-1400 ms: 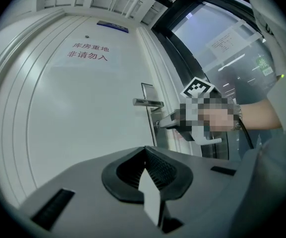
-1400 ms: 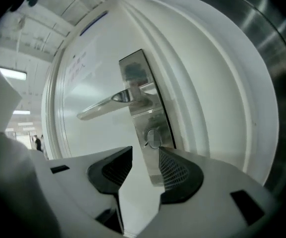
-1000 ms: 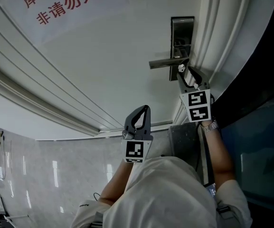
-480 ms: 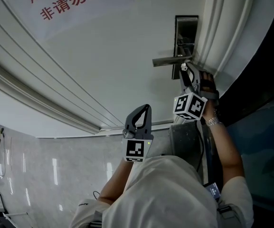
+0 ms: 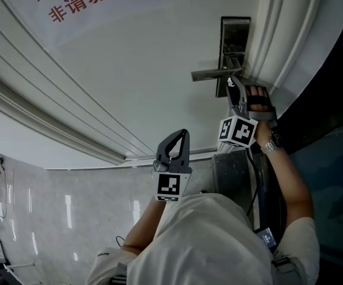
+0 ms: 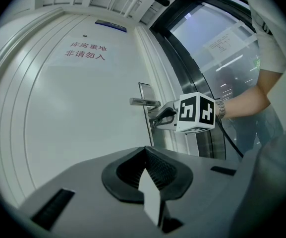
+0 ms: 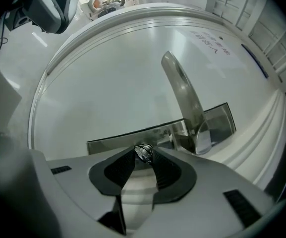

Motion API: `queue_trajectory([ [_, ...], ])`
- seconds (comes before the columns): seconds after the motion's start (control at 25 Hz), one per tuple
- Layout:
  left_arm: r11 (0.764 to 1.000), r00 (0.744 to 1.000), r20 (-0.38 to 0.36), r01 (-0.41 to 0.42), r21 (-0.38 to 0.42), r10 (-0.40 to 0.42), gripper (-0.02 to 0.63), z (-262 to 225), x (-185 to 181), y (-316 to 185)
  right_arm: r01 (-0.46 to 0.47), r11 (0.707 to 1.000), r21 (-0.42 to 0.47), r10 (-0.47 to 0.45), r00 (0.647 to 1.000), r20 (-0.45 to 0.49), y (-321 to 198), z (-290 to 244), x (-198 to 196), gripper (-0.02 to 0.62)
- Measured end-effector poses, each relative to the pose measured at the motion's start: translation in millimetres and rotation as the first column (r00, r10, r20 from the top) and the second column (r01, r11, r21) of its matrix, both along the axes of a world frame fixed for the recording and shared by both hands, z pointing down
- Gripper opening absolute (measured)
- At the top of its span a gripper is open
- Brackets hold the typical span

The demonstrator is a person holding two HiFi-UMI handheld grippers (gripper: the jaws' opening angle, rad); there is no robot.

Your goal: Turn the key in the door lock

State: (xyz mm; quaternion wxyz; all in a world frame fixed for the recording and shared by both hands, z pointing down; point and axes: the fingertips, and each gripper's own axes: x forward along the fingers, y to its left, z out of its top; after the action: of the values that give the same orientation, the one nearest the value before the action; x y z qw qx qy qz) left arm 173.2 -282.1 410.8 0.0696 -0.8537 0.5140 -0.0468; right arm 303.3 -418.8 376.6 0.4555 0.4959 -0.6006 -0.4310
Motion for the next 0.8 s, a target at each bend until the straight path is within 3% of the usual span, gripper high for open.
queue_trajectory([
  [0.24,1.000,1.000,0.000,-0.012,-0.001,0.012,0.008,0.3,4.8,-2.8,-0.019,1.000,0.018,0.019,1.000,-0.023,0.4,0.0,-0.1,0.103],
  [0.8,1.000,1.000,-0.011,0.006,-0.012,-0.006,0.009,4.5,-3.8,-5.1,-0.050,0.999,-0.018,0.053,0.959,0.277,-0.7,-3.6,2.2,0.103],
])
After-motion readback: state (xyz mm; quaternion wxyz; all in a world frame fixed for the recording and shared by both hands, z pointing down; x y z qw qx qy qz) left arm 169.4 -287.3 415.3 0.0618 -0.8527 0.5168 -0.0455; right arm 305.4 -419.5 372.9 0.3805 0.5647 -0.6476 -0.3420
